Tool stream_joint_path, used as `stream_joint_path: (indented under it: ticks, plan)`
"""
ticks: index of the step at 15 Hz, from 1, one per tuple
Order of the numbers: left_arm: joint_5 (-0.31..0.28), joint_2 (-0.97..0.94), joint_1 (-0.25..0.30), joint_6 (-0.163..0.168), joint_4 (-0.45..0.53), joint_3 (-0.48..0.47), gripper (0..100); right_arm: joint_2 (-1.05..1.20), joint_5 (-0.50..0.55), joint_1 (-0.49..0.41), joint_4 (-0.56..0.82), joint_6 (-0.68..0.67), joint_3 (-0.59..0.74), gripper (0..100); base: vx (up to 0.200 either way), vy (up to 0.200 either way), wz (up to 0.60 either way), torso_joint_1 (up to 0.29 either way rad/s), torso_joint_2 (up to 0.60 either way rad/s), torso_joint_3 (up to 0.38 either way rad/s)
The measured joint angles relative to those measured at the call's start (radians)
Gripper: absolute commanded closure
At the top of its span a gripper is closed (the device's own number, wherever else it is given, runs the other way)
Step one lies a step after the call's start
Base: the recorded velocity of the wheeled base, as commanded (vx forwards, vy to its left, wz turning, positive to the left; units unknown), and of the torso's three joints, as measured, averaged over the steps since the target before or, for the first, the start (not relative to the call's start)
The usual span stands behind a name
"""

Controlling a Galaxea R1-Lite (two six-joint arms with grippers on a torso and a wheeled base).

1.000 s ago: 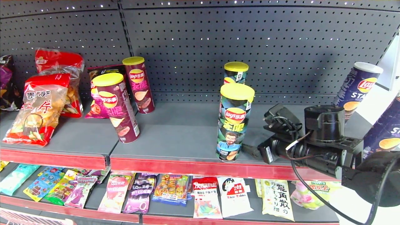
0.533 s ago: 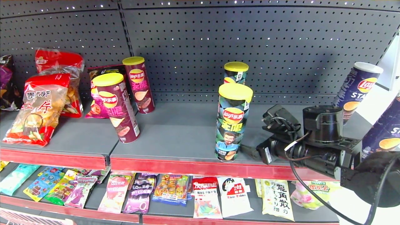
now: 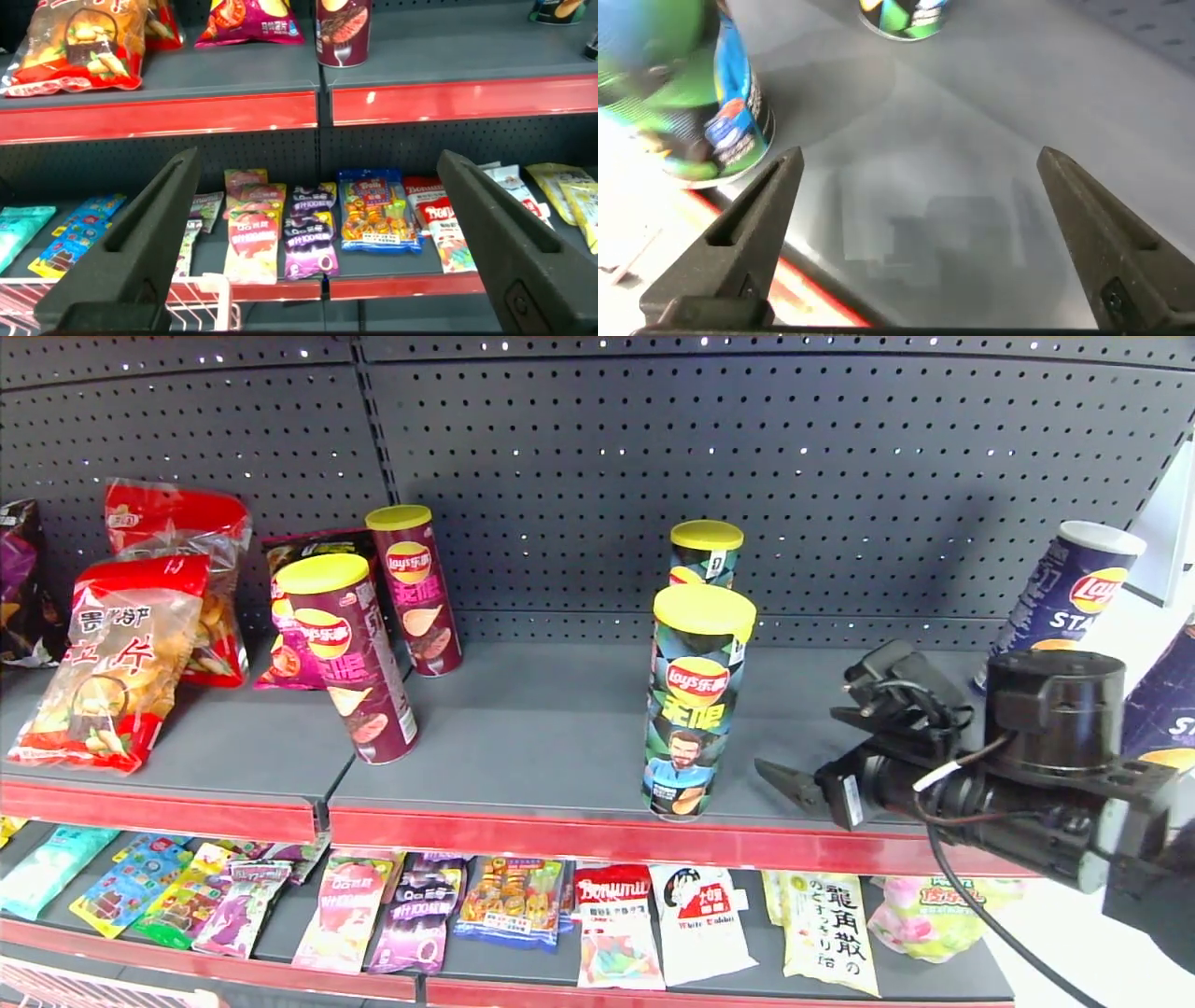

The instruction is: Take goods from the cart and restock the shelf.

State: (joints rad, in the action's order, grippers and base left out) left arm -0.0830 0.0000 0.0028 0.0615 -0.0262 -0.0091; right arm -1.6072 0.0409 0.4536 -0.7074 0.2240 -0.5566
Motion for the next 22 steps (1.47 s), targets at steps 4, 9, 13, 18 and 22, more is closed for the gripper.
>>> stream_joint_path:
  ticks: [4, 9, 13, 18, 22]
  plan:
    - [-0.010, 0.003, 0.000, 0.000, 0.003, -0.001, 0, 0.309, 0.026, -0.003, 0.029, 0.004, 0.162, 0, 0.000, 0.000, 0.00, 0.000, 0.00, 0.000]
    - [-0.029, 0.006, -0.001, 0.001, 0.005, -0.002, 0, 0.791, 0.075, -0.090, 0.304, 0.003, 0.232, 0, 0.000, 0.000, 0.00, 0.000, 0.00, 0.000]
    - [-0.066, 0.005, -0.001, 0.000, 0.005, -0.003, 0, 1.138, 0.125, -0.277, 0.679, -0.022, 0.230, 0, 0.000, 0.000, 0.00, 0.000, 0.00, 0.000]
    - [-0.073, 0.004, -0.001, -0.001, 0.005, -0.004, 0, 1.437, 0.168, -0.246, 0.906, -0.104, 0.329, 0, 0.000, 0.000, 0.00, 0.000, 0.00, 0.000]
    - [-0.072, 0.004, -0.002, -0.001, 0.007, -0.005, 0, 1.437, 0.336, -0.260, 0.907, -0.092, 0.355, 0, 0.000, 0.000, 0.00, 0.000, 0.00, 0.000]
